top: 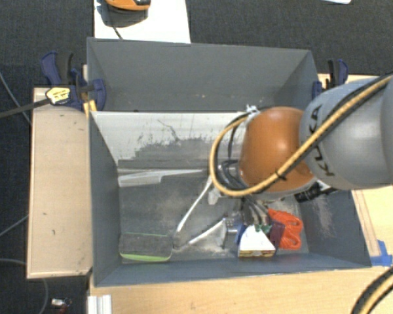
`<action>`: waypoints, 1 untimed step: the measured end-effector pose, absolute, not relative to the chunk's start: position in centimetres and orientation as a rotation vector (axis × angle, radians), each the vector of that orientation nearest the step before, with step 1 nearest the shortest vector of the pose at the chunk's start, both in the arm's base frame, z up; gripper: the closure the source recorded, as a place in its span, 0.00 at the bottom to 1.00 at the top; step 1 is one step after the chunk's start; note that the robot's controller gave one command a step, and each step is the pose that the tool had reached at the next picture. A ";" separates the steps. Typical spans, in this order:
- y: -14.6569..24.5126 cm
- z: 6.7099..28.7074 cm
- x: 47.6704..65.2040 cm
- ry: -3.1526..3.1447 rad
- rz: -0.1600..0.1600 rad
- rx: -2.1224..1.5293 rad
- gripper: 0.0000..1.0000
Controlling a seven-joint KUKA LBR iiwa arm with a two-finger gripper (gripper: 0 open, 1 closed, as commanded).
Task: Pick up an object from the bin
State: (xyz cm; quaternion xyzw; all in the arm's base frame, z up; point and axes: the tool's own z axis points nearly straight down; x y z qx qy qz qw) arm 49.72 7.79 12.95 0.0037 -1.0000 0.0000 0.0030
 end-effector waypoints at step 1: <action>7.8 13.3 49.9 -3.143 -0.002 0.005 0.00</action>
Offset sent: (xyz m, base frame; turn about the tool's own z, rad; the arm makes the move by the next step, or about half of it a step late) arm 0.0030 -0.0325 -0.0595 0.0966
